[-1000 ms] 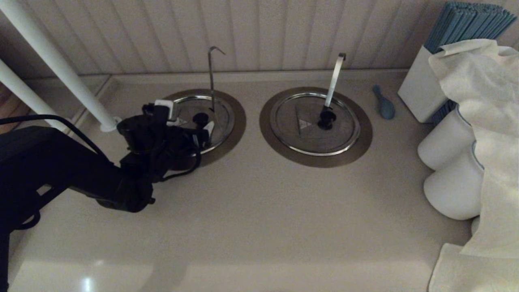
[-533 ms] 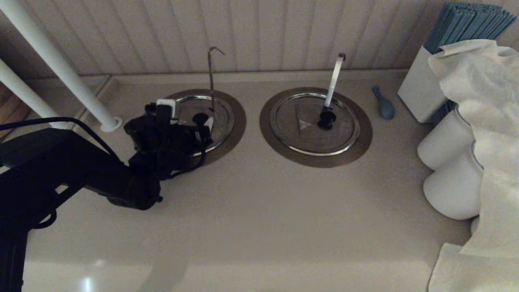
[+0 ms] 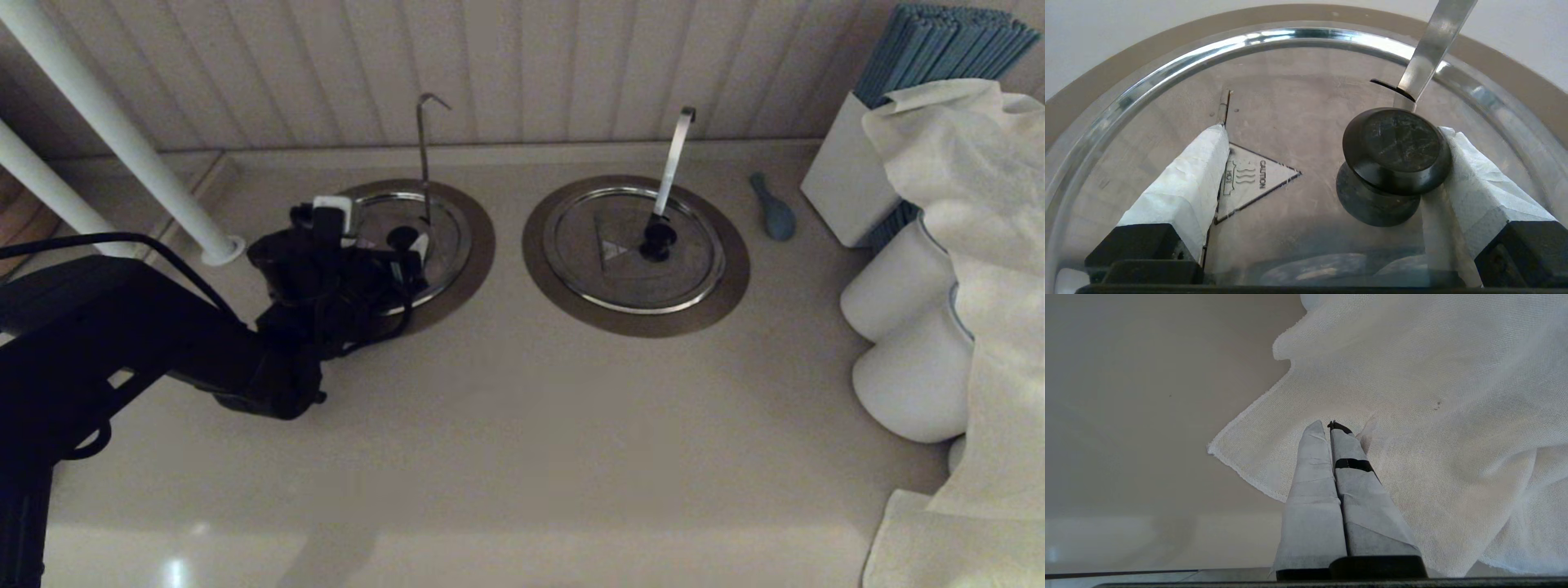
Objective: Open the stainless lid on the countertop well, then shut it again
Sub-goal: Open the lid
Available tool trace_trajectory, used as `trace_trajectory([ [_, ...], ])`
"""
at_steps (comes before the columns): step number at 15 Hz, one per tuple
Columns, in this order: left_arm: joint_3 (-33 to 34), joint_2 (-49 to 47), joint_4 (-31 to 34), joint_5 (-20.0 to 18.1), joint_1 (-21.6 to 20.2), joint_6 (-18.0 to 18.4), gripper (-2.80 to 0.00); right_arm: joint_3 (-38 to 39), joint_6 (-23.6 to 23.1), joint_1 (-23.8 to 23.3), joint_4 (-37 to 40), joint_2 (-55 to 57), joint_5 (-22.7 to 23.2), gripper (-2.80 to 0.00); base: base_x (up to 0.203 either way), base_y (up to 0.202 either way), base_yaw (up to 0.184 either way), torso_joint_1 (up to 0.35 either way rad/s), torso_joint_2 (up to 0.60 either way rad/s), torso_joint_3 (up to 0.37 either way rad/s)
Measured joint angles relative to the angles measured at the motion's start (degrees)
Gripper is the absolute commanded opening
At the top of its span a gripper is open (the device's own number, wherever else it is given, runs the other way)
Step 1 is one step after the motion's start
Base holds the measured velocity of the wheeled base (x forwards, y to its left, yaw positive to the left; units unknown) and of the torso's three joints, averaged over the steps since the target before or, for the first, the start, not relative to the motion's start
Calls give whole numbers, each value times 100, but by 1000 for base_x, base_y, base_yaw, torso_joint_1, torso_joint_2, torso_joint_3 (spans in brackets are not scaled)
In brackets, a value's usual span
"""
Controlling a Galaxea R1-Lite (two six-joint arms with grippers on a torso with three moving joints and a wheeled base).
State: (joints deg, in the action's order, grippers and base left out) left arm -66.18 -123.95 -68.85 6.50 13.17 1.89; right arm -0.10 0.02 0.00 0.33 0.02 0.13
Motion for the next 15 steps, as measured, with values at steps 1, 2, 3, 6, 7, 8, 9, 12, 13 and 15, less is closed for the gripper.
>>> trace_trajectory([
  [1, 1, 24, -2, 2, -2, 1, 0, 0, -2, 0, 0, 0, 2, -280, 0, 0, 0, 0, 0, 0],
  [2, 1, 39, -8, 2, -7, 1, 0, 0, 0, 0, 0, 0, 2, -280, 0, 0, 0, 0, 0, 0],
  [3, 1, 52, -9, 2, -13, 1, 0, 0, 2, 0, 0, 0, 1, -280, 0, 0, 0, 0, 0, 0],
  [6, 1, 108, -16, 2, -29, 0, 0, 0, -2, 0, 0, 0, 2, -280, 0, 0, 0, 0, 0, 0],
  [7, 1, 124, -16, 4, -33, 0, 0, 0, -2, 0, 0, 0, 2, -280, 0, 0, 0, 0, 0, 0],
  [8, 1, 141, -16, 2, -40, 2, 0, 0, -2, 0, 0, 0, 2, -280, 0, 0, 0, 0, 0, 0],
  [9, 1, 155, -16, 2, -51, 1, 0, 0, 4, 0, 0, 0, 2, -280, 0, 0, 0, 0, 0, 0],
  [12, -5, 199, -13, -3, -109, -5, 0, 0, 0, 0, 0, 0, 0, -280, 0, 0, 0, 0, 0, 0],
  [13, -10, 216, -13, -3, -125, -5, 0, 0, -2, 0, 2, 0, 2, -280, 0, 0, 0, 0, 0, 0],
  [15, -10, 253, -9, -3, -145, -5, 0, 0, 0, 0, 2, 0, 2, -280, 0, 0, 0, 0, 0, 0],
])
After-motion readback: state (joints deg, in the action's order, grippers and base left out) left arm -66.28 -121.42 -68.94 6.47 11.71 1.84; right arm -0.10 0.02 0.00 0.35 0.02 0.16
